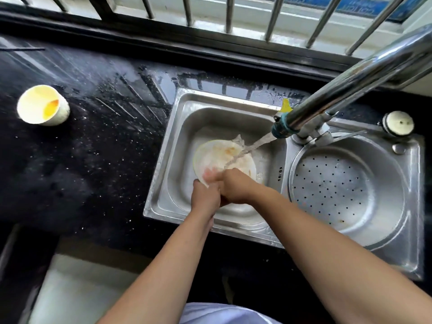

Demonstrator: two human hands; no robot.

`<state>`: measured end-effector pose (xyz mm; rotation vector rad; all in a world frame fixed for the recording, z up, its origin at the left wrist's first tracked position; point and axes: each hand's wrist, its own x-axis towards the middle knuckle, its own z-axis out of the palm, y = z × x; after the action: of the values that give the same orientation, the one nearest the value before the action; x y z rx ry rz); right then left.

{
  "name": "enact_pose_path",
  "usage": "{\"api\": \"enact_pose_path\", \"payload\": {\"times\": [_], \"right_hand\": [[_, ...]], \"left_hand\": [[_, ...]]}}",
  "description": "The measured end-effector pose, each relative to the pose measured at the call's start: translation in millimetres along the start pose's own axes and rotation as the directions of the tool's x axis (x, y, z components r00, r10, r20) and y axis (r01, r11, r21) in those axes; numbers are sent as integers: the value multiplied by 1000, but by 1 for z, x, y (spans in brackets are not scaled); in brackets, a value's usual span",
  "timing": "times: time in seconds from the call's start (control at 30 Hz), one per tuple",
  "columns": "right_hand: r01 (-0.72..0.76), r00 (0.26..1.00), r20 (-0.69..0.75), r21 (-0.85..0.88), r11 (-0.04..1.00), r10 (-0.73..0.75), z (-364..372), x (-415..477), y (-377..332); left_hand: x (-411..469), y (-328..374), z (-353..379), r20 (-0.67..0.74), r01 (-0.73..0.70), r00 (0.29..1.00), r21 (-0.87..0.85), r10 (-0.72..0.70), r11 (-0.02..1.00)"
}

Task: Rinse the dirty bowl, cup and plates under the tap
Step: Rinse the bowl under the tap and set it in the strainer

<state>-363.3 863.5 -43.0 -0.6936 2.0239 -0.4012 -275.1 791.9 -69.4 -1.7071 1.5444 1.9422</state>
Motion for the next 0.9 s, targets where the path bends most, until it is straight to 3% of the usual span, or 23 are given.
{"api": "enact_pose_path", "payload": {"times": [0.07,0.13,0.17,0.27,0.43,0.5,0.6,0.67,0.77,0.83,0.9], "right_hand": [[-27,1000,14,17,1000,27,-4,-9,12],[-124,991,-62,-165,978,115,-8,-19,27],[-124,988,-113,-207,970,102,-7,-23,33],[-24,993,-120,-89,996,13,5,-39,40],[18,957,-283,-145,989,-59,26,-34,39],[65,940,-319,-183,981,-121,22,-22,35],[143,922,-313,-273,951,-228,16,-11,29],[160,916,-344,-162,974,-208,13,-10,27],[138,914,-397,108,985,-85,14,-9,22],[77,913,-404,283,956,46,15,-6,22],[-30,902,-367,473,881,228,18,-4,21]], "left_hand": [[3,0,-4,-1,32,999,-91,-32,995],[6,-1,-8,-26,32,999,-127,-36,991],[7,-1,-9,-31,34,999,-155,-40,987],[4,8,-10,-10,99,994,-310,-107,945],[1,24,-9,120,318,946,-504,-300,803],[1,30,-13,132,352,935,-472,-330,808],[7,31,-23,95,321,947,-226,-307,920],[9,30,-29,84,281,958,-106,-273,954],[10,24,-33,162,183,973,-110,-164,977],[6,11,-33,194,139,975,-132,-112,981],[2,-3,-30,231,219,955,-130,-185,967]]}}
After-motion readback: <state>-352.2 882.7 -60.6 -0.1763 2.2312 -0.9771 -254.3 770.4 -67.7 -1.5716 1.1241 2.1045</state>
